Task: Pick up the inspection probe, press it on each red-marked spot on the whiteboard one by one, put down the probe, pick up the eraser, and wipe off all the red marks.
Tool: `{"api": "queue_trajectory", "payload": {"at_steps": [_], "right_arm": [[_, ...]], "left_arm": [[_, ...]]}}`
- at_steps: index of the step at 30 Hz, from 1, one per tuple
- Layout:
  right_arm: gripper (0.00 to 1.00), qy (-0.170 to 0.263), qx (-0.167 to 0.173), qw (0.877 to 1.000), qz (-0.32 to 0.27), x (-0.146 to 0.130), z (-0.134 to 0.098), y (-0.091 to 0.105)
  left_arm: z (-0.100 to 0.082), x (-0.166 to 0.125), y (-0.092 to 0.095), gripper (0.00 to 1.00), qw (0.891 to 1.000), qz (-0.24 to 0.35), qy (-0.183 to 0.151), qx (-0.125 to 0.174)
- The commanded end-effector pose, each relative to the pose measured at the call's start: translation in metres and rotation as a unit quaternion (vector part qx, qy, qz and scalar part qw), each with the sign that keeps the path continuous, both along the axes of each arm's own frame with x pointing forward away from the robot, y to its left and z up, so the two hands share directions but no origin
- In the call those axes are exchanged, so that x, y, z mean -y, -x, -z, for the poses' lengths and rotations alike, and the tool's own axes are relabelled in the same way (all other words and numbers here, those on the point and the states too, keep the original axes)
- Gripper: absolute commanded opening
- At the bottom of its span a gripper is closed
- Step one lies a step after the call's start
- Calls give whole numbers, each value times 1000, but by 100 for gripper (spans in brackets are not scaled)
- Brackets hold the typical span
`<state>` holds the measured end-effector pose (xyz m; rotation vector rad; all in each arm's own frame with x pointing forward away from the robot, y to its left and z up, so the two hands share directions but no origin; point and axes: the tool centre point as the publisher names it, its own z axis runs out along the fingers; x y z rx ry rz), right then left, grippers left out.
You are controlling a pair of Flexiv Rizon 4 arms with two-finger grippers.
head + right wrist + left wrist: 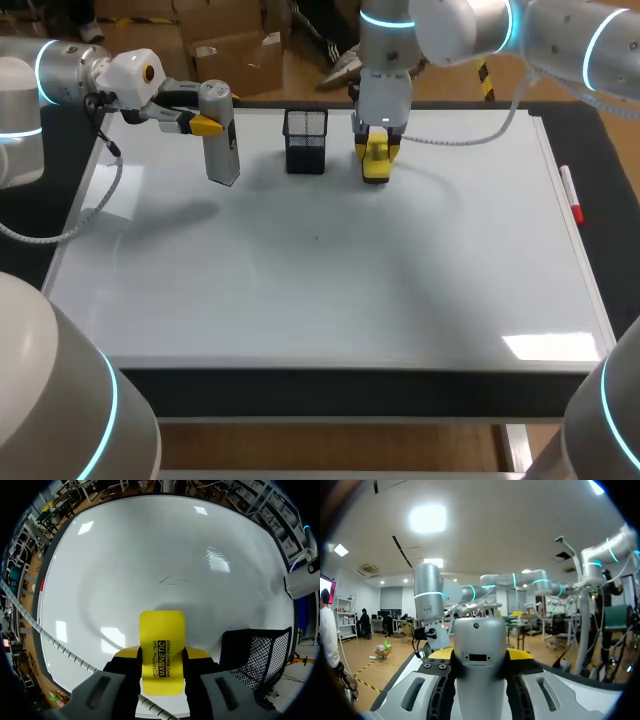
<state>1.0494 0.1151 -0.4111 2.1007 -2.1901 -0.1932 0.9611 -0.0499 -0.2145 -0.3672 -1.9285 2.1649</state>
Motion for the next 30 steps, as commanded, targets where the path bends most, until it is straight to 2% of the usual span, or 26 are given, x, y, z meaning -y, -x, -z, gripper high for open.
{"api": "queue_trajectory", "payload": {"at_steps": [1, 5, 7, 11, 12, 13, 23, 29, 30], "right_arm": [[0, 6, -9, 1000, -1, -3, 4, -7], [0, 7, -10, 1000, 2, -3, 6, -7], [27, 9, -11, 1000, 4, -3, 6, -6], [50, 12, -12, 1000, 10, -1, 7, -5], [69, 13, -12, 1000, 11, -1, 7, -5], [99, 13, -11, 1000, 12, 1, 7, -4], [100, 14, 11, 998, 57, 19, -7, 10], [100, 2, 22, 992, 126, 32, -20, 20], [100, -14, 29, 988, 149, 36, -24, 22]], "left_arm": [[-2, 0, 0, 0, 1000, 1, -1, 0], [-2, 0, 0, 0, 1000, 1, -1, 0], [-2, 0, 0, 0, 1000, 1, -1, 0], [-2, 0, 0, 0, 1000, 1, -1, 0], [-2, 0, 0, 0, 1000, 1, -1, 0], [-2, 0, 0, 0, 1000, 1, -1, 0], [-2, 0, 0, 0, 1000, 1, -1, 0], [-2, 0, 0, 0, 1000, 1, -1, 0], [-2, 0, 0, 0, 1000, 1, -1, 0]]}}
